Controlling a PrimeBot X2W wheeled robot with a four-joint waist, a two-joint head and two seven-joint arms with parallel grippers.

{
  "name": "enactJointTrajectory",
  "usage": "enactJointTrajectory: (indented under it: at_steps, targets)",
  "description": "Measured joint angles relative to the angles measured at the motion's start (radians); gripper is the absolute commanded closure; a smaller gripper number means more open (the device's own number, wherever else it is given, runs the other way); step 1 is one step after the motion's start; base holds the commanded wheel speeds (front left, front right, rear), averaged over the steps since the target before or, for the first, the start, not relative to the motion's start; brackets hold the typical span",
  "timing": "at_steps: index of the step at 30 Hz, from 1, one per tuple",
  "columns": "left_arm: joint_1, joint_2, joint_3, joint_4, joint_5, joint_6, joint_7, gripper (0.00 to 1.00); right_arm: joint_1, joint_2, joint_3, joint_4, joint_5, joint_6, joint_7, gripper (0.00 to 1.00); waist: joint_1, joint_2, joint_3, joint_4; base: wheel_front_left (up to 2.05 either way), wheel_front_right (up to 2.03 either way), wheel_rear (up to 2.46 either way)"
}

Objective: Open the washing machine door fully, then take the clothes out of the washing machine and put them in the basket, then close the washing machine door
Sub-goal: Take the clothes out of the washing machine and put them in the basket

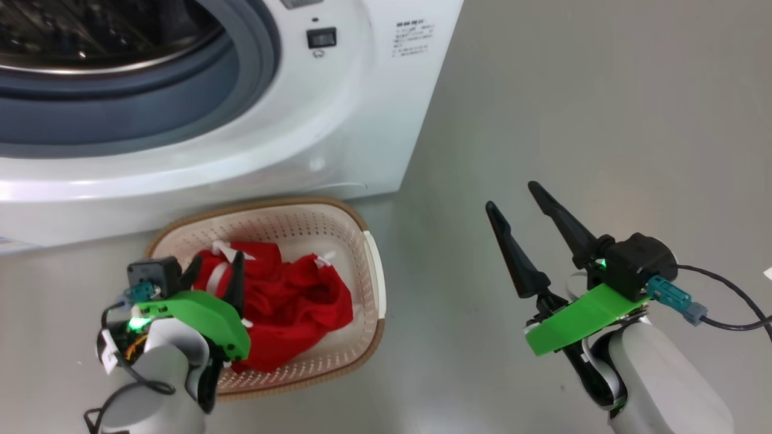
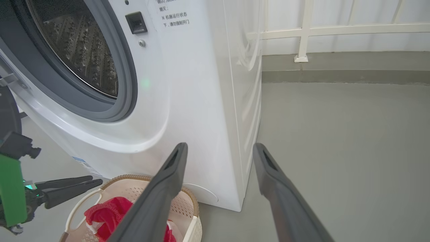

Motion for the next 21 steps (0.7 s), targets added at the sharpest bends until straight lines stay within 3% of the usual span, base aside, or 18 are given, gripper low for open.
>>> enactJointTrajectory:
  at_steps: [21]
  targets:
    - [0.339, -0.003, 0.138, -0.512, 0.103, 0.029, 0.0, 0.0, 0.146, 0.029, -0.155, 0.0, -0.057, 0.0, 0.0, 0.0, 0.0, 0.0, -0.253, 0.065, 0.0, 0.0, 0.0]
